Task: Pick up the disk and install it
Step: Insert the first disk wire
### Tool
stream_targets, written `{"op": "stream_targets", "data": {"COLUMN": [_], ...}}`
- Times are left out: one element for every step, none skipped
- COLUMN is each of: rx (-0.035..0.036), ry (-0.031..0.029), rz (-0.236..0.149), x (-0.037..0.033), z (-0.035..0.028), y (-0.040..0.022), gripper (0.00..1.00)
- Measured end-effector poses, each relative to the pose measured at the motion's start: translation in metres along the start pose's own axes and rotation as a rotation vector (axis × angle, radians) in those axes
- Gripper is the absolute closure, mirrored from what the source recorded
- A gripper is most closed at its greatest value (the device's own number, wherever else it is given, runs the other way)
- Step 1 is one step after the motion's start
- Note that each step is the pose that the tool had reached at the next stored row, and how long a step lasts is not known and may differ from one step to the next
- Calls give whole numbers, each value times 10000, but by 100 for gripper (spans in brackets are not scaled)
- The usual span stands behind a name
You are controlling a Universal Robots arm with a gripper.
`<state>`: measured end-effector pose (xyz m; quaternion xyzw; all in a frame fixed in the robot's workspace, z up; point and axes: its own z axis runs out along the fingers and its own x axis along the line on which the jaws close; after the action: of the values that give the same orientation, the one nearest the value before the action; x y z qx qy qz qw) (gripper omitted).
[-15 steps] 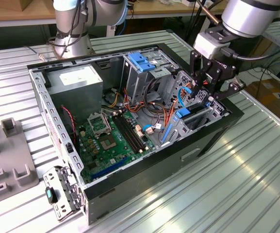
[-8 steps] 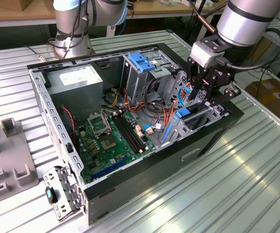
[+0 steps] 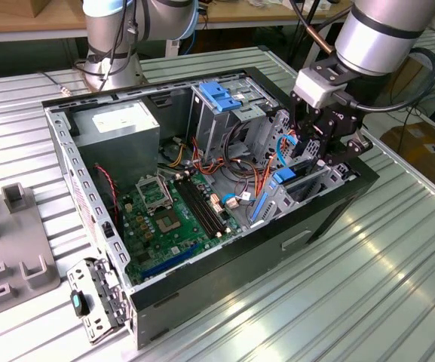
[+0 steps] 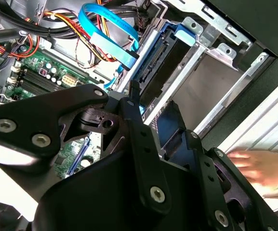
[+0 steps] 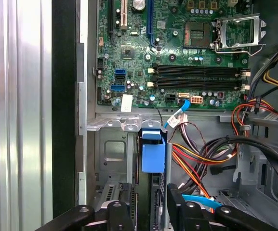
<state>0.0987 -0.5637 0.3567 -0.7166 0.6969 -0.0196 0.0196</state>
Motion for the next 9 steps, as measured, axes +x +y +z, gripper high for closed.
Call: {"op": "stream_targets", "data": {"rx": [0,0,0,0,-1,0,-1,0,-1], "ry": [1,3,5,9,12,17,21,23,25], "rz": [0,0,0,0,-1,-1,-1,-1,-1], "x": [0,0,0,0,0,0,0,0,0], "z": [0,1,1,1,1,0,0,1,0], "y": [0,0,0,0,0,0,0,0,0], "gripper": [57,57,57,57,57,57,57,57,57]}}
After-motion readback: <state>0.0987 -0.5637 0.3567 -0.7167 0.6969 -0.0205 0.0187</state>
